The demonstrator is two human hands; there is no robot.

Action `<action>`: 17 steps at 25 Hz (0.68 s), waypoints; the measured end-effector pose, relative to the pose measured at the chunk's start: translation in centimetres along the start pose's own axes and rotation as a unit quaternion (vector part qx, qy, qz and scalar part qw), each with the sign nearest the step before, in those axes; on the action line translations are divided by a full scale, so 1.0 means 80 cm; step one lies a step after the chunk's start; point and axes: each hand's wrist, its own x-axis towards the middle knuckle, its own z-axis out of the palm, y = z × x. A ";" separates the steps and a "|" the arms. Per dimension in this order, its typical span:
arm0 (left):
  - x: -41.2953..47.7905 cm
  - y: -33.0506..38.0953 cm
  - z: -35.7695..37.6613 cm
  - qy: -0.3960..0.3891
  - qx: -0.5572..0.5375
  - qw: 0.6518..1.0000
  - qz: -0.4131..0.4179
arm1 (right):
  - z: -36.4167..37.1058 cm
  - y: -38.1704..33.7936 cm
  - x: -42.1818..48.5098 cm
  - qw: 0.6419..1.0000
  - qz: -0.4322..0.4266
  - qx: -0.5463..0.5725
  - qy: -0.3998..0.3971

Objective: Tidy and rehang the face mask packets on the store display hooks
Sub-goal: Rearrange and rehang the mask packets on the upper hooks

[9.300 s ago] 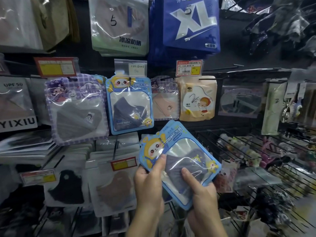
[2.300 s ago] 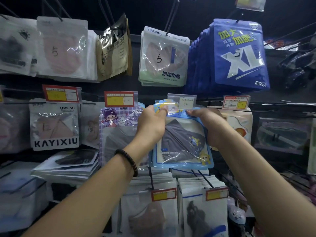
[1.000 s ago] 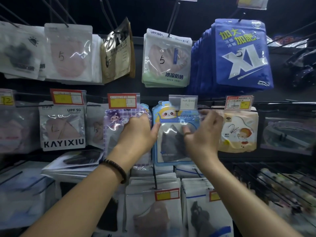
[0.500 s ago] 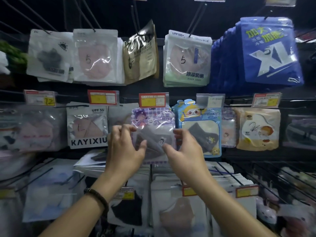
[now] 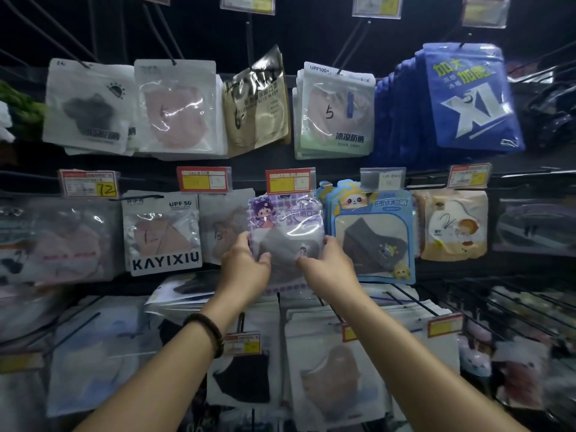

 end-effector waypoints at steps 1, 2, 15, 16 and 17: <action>0.002 -0.001 0.000 0.000 -0.013 1.000 -0.004 | 0.001 -0.001 -0.001 1.000 0.002 -0.001 -0.002; 0.003 -0.002 -0.001 -0.001 -0.023 1.000 -0.008 | 0.001 -0.002 -0.002 1.000 0.003 -0.007 -0.002; -0.033 0.010 -0.034 0.128 -0.141 0.982 0.000 | -0.005 0.014 -0.029 0.976 -0.060 0.084 0.191; -0.041 0.011 -0.034 0.124 -0.178 0.976 -0.007 | -0.006 0.016 -0.034 0.968 -0.071 0.133 0.203; -0.048 0.013 -0.033 0.122 -0.211 0.970 -0.016 | -0.005 0.018 -0.037 0.959 -0.078 0.178 0.208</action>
